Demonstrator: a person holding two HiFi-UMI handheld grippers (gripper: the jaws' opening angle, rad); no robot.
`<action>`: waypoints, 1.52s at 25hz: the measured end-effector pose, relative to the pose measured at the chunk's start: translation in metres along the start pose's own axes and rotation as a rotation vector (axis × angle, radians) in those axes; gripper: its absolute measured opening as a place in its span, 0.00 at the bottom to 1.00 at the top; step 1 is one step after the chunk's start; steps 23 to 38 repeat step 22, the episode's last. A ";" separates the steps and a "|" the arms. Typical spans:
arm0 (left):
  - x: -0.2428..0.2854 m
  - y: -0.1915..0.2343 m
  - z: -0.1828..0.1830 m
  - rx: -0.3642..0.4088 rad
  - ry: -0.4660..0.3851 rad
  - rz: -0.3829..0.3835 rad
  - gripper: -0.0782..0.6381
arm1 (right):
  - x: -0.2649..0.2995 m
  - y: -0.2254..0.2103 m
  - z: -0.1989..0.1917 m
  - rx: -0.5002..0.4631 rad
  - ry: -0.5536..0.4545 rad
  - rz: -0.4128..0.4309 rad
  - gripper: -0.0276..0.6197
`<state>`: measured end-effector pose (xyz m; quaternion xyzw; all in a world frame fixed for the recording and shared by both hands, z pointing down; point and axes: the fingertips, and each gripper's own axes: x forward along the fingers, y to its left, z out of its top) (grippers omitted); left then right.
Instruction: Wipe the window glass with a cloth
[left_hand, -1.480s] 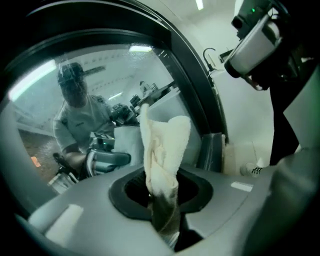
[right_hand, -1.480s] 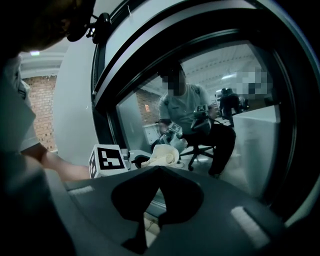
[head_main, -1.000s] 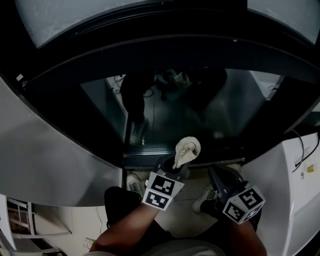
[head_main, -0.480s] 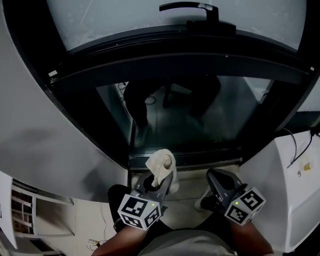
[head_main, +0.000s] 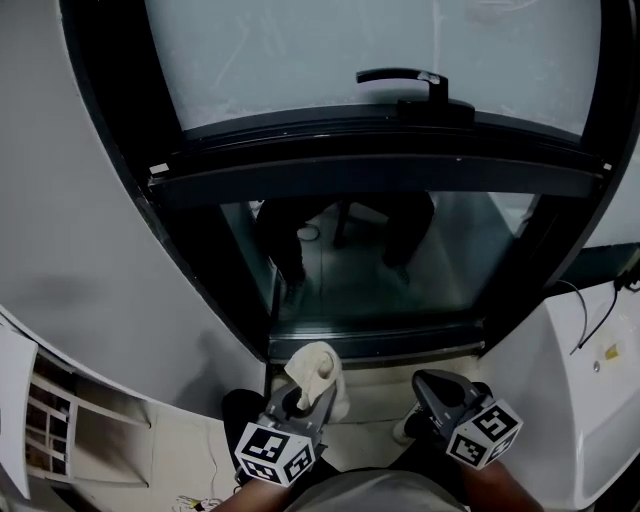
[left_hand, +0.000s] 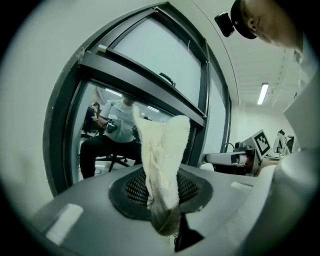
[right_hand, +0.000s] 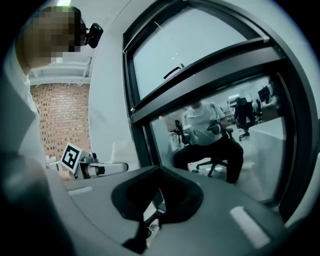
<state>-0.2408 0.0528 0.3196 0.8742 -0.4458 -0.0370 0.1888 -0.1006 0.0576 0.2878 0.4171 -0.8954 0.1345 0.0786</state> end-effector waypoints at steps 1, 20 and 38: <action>-0.004 0.001 0.001 -0.002 -0.004 0.002 0.25 | 0.000 0.003 -0.001 0.001 0.003 0.000 0.05; -0.027 -0.015 0.010 0.079 -0.017 -0.073 0.25 | 0.000 0.029 0.012 -0.047 -0.017 0.010 0.05; -0.026 -0.019 0.011 0.086 -0.016 -0.075 0.25 | 0.000 0.030 0.012 -0.049 -0.015 0.013 0.05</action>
